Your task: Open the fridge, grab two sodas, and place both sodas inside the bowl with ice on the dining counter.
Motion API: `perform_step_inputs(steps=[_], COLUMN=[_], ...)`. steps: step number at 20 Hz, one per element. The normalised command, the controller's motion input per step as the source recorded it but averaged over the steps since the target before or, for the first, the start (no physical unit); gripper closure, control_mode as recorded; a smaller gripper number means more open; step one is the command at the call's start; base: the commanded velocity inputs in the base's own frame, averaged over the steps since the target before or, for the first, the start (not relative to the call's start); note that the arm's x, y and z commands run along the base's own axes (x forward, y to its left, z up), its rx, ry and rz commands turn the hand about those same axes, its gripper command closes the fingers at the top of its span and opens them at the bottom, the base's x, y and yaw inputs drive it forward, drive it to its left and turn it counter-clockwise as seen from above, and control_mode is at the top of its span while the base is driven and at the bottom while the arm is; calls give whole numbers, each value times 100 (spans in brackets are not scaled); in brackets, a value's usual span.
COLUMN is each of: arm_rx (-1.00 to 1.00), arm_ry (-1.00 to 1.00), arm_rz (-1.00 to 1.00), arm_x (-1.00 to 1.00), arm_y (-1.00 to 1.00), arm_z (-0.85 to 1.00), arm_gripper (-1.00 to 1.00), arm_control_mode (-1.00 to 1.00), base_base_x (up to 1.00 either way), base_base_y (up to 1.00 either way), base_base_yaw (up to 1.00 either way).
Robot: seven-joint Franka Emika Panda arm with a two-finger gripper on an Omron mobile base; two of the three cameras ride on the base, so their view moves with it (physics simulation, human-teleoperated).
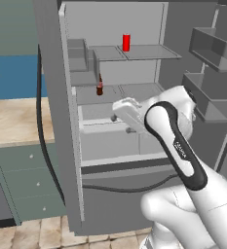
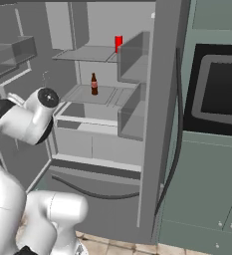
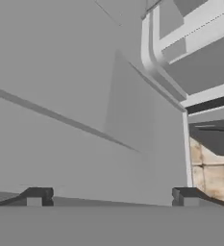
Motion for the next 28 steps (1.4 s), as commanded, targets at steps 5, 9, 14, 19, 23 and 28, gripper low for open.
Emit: perform_step_inputs(steps=[5, 9, 14, 19, 23, 28], arm_rx=[-32, -30, -31, -30, 0, 0], arm_ry=[-11, -14, -6, 0, -2, -1], arm_rz=[-12, -3, 0, 0, 0, 0], arm_x=[-53, -47, -29, -10, -2, -5], arm_y=[-64, -55, -43, -27, -22, -49], arm_z=[-4, -16, -56, -44, -1, 0], arm_gripper=[-100, -100, -100, -100, -100, -100], arm_control_mode=[-100, -100, -100, -100, -100, -100], base_base_x=[0, 0, 0, 0, 0, 0], base_base_y=[0, 0, 0, 0, 0, 0], base_base_yaw=[0, 0, 0, 0, 0, 0])
